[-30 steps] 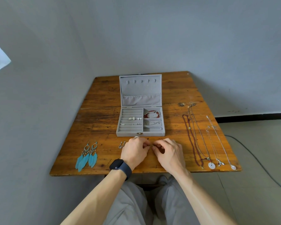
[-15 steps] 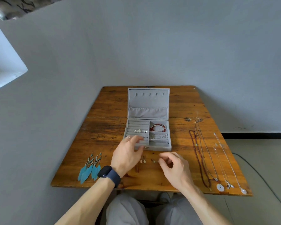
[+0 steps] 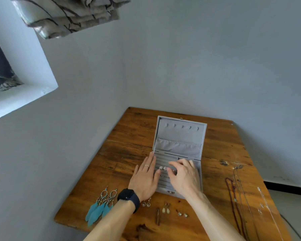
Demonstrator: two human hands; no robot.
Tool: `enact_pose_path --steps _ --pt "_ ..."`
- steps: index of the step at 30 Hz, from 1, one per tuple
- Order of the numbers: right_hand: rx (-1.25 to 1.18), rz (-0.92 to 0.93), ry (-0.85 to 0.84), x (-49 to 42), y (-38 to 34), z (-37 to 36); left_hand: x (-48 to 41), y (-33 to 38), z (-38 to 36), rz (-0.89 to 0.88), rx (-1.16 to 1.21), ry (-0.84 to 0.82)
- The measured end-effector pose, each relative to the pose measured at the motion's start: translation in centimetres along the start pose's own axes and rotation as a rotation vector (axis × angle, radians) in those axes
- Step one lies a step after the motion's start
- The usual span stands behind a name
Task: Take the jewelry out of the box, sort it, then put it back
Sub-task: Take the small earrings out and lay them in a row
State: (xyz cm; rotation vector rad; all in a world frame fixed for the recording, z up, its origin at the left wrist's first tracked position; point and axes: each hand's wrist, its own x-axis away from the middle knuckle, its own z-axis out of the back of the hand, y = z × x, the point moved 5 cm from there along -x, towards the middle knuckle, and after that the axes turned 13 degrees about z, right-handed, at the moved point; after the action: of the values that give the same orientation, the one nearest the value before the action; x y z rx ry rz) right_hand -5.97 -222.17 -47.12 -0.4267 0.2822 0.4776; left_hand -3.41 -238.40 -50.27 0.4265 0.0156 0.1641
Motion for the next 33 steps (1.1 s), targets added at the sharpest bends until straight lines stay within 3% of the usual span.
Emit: enact_pose_path --steps 3,8,13,19,28,33 --pt "0.067 0.025 -0.076 -1.1 0.2 -1.1 0.0 -0.2 -0.3 0.004 0.0 0.013" --pt "0.018 0.048 -0.062 -1.4 -0.1 -0.9 -0.2 -0.4 -0.5 -0.017 -0.018 0.014" --pt "-0.494 -0.175 0.15 2.6 0.4 1.4 -0.2 -0.3 0.0 -0.007 0.025 -0.02" --pt "-0.806 -0.38 0.32 12.2 1.4 3.2 -1.0 0.3 1.9 0.127 0.079 -0.021" --pt "-0.941 -0.517 0.389 18.7 2.9 4.0 -1.4 2.4 3.1 0.24 0.069 0.037" --pt "-0.954 -0.498 0.34 18.7 3.0 4.4 -0.1 1.9 4.5 0.254 0.269 0.088"
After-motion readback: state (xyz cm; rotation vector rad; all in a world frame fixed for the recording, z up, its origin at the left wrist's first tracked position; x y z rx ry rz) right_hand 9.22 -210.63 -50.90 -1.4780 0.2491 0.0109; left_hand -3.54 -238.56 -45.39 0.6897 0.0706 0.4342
